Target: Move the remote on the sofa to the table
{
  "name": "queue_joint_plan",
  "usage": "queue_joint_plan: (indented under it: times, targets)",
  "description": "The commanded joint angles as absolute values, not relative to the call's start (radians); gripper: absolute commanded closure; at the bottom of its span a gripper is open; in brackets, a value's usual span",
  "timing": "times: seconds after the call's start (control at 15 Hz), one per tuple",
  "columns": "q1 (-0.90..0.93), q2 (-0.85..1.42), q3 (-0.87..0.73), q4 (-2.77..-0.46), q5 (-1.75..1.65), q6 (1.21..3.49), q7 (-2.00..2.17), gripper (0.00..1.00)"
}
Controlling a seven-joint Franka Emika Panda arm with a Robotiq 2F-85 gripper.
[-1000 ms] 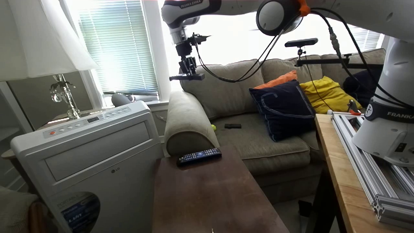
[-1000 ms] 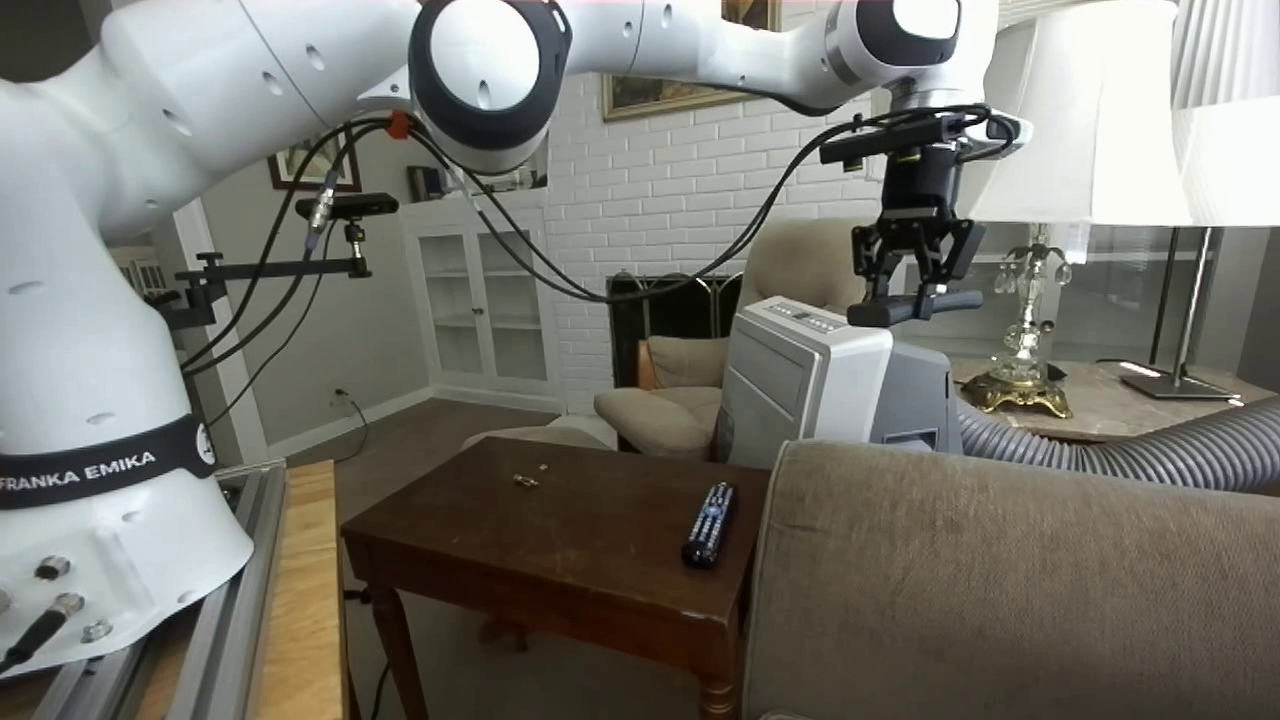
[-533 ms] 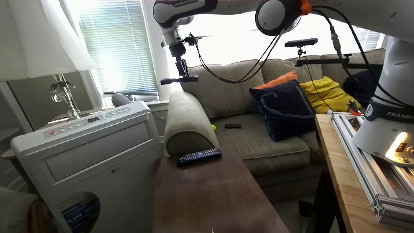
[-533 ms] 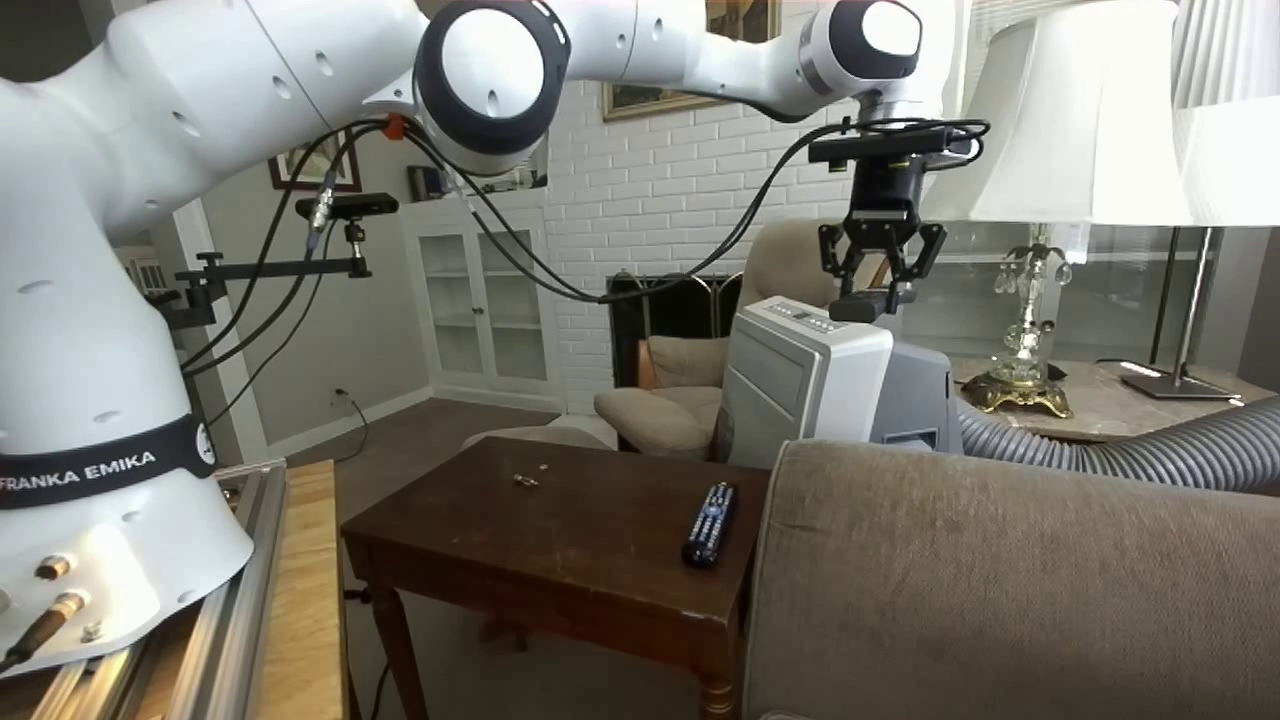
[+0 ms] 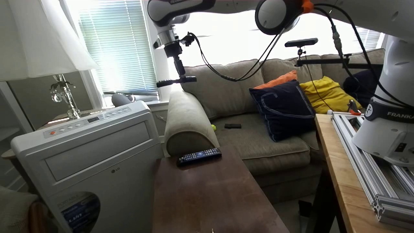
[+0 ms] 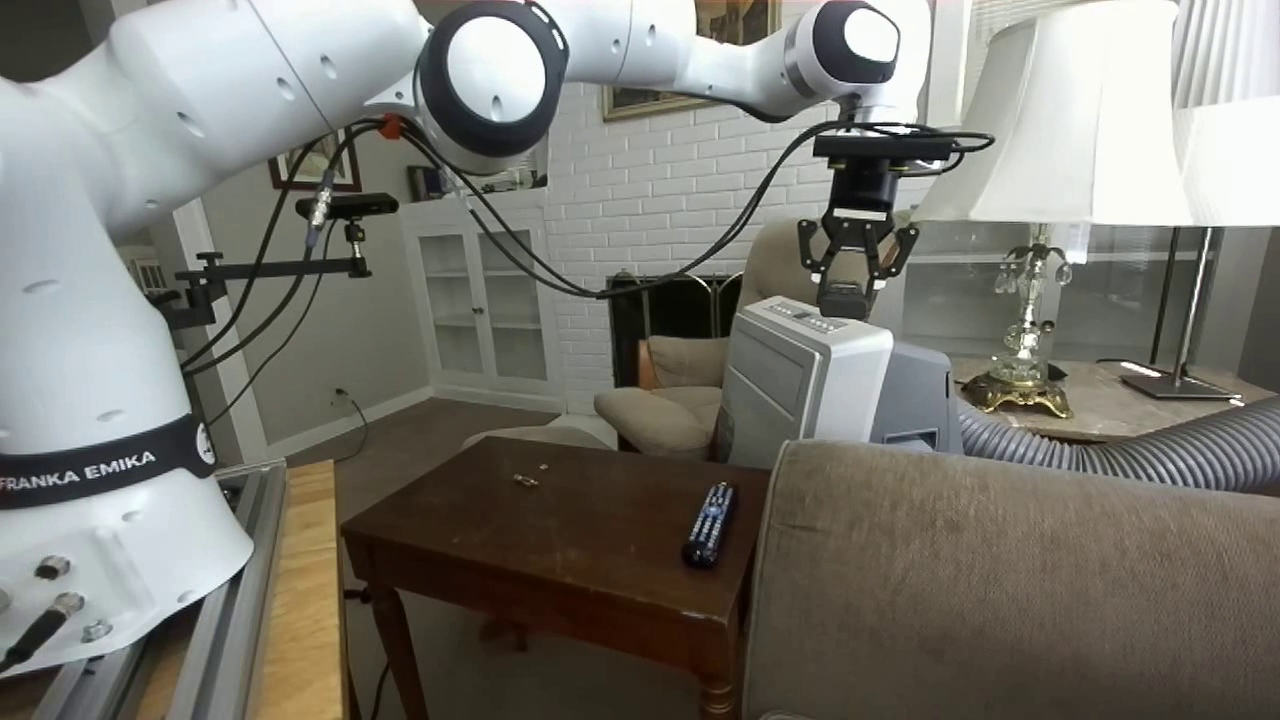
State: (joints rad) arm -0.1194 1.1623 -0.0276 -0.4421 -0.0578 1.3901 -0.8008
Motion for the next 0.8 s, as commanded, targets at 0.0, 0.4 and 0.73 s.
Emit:
queue_joint_plan:
  times: [0.0,0.4,0.73]
  targets:
    - [-0.121,1.152,-0.019,-0.462,-0.066,1.397,-0.798,0.47]
    - [-0.109,1.163,-0.018,-0.469,-0.074,1.396,-0.83,0.72]
    - [-0.074,1.231,-0.011,-0.416,-0.089,1.284,-0.975,0.72]
